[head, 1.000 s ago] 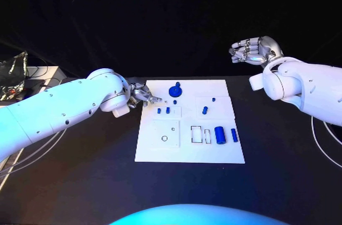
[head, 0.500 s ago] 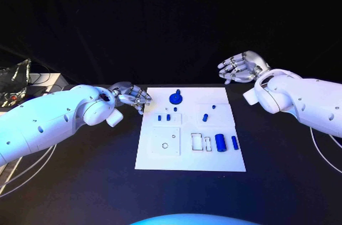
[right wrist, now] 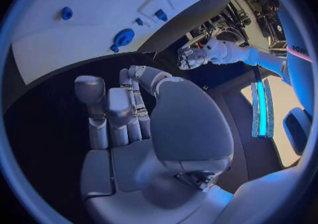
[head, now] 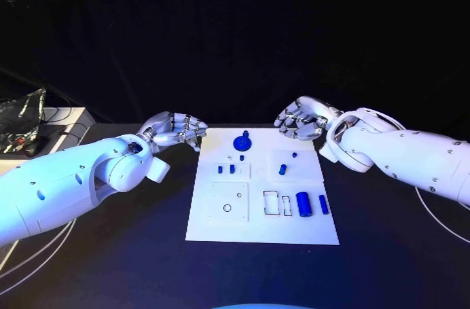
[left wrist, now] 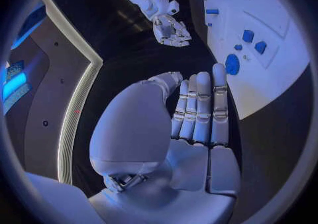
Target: Assemble the parts on the task board
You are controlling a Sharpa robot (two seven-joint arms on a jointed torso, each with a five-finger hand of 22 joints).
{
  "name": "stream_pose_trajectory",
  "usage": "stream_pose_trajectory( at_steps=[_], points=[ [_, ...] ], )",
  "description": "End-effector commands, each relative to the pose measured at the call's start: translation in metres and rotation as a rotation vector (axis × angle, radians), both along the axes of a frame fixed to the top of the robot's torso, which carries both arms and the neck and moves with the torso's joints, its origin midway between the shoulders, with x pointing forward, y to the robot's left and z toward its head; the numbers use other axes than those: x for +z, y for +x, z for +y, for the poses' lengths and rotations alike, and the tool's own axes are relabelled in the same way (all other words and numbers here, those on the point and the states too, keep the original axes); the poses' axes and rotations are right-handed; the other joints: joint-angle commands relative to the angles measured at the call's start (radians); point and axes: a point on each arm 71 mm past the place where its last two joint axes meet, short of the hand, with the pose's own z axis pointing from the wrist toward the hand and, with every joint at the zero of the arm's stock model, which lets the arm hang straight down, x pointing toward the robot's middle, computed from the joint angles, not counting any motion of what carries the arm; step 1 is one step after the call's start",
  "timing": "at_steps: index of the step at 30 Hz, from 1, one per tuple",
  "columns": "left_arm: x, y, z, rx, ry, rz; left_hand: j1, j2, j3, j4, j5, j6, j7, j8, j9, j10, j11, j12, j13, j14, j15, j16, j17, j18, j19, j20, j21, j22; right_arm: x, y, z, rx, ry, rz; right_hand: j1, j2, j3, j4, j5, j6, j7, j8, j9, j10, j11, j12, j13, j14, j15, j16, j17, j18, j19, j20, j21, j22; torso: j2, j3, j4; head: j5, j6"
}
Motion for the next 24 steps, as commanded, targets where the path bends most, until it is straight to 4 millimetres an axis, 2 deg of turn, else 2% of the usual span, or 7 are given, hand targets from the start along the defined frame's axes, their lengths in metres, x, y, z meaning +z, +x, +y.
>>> stream_pose_trajectory(
  at_steps=[1,3,4,6,9,14,24],
  points=[
    [0.006,-0.002,-0.001,0.021,-0.07,-0.063,0.006,-0.001,-0.002,-0.006,-0.004,0.005,0.0,-0.003,-0.002,0.006,0.002,-0.006,-0.002,0.005,-0.003,-0.006,-0.001,0.012,0.003,-0.005,0.001,0.001,-0.003,0.0,0.003,-0.008,-0.114,-0.037,-0.009,-0.001,0.006,0.001,-0.003,0.006,-0.001,-0.005,0.001,0.005,0.003,-0.004,0.001,0.04,-0.001,0.011,0.009,-0.02,0.005,-0.002,0.008,0.008,0.001,0.0013,-0.0019,-0.003,0.002],
    [0.006,-0.003,-0.001,0.022,-0.073,-0.065,0.005,-0.002,-0.003,-0.007,-0.004,0.006,0.001,-0.004,-0.004,0.007,0.003,-0.008,-0.004,0.005,-0.003,-0.006,-0.002,0.012,0.003,-0.005,0.002,0.001,-0.003,0.001,0.006,-0.013,-0.121,-0.046,-0.012,-0.002,0.008,0.001,-0.001,0.005,0.0,-0.006,0.002,0.003,0.003,-0.004,0.001,0.04,0.0,0.024,0.018,-0.022,0.01,-0.001,0.018,0.019,0.001,0.0023,-0.0053,-0.001,0.005],
    [0.006,-0.004,-0.002,0.022,-0.074,-0.066,0.005,-0.002,-0.003,-0.007,-0.004,0.006,0.002,-0.005,-0.004,0.007,0.003,-0.008,-0.004,0.005,-0.003,-0.006,-0.003,0.012,0.003,-0.005,0.002,0.001,-0.003,0.001,0.007,-0.015,-0.124,-0.05,-0.013,-0.002,0.008,0.001,-0.001,0.004,0.0,-0.007,0.002,0.002,0.004,-0.005,0.001,0.04,0.0,0.03,0.024,-0.023,0.011,-0.001,0.022,0.023,0.002,0.0017,-0.0059,-0.001,0.005],
    [0.007,-0.005,-0.002,0.022,-0.076,-0.07,0.005,-0.002,-0.003,-0.008,-0.004,0.006,0.002,-0.005,-0.005,0.008,0.003,-0.009,-0.005,0.005,-0.003,-0.006,-0.003,0.012,0.003,-0.005,0.002,0.001,-0.003,0.001,0.01,-0.018,-0.137,-0.062,-0.017,-0.003,0.011,0.001,-0.002,0.002,0.001,-0.008,0.004,0.001,0.004,-0.005,0.001,0.043,0.001,0.057,0.048,-0.027,0.021,0.0,0.044,0.046,0.002,0.002,-0.0033,-0.004,0.005],
    [0.008,-0.006,-0.004,0.021,-0.08,-0.076,0.004,-0.003,-0.004,-0.009,-0.004,0.006,0.003,-0.006,-0.007,0.009,0.003,-0.01,-0.006,0.006,-0.003,-0.006,-0.004,0.012,0.003,-0.005,0.002,0.002,-0.003,0.002,0.016,-0.022,-0.153,-0.076,-0.023,-0.005,0.015,0.0,-0.007,0.0,0.001,-0.009,0.007,-0.002,0.005,-0.004,0.002,0.047,0.002,0.099,0.084,-0.036,0.042,0.002,0.087,0.091,0.005,0.0016,-0.0034,-0.004,0.006],
    [0.009,-0.009,-0.006,0.017,-0.084,-0.084,0.006,-0.002,-0.003,-0.012,-0.004,0.009,0.003,-0.006,-0.01,0.012,0.003,-0.012,-0.009,0.007,-0.003,-0.006,-0.006,0.012,0.004,-0.005,0.003,0.002,-0.004,0.002,0.025,-0.011,-0.178,-0.081,-0.025,-0.007,0.019,-0.002,-0.009,-0.001,0.002,-0.009,0.009,-0.003,0.005,-0.004,0.002,0.048,0.003,0.119,0.099,-0.04,0.052,0.002,0.11,0.116,0.008,0.0003,-0.0004,-0.005,0.006],
    [0.013,-0.013,-0.012,0.006,-0.092,-0.099,0.006,-0.003,-0.004,-0.013,-0.004,0.01,0.004,-0.007,-0.012,0.014,0.004,-0.013,-0.011,0.007,-0.002,-0.006,-0.007,0.012,0.004,-0.005,0.003,0.003,-0.008,-0.004,0.051,0.049,-0.304,-0.097,-0.043,-0.023,0.02,0.003,-0.034,-0.004,0.002,-0.01,0.015,-0.033,0.011,-0.009,-0.004,0.044,0.008,0.147,0.112,-0.045,0.061,0.007,0.135,0.144,0.021,-0.0106,0.0065,-0.01,0.01]
  ],
)
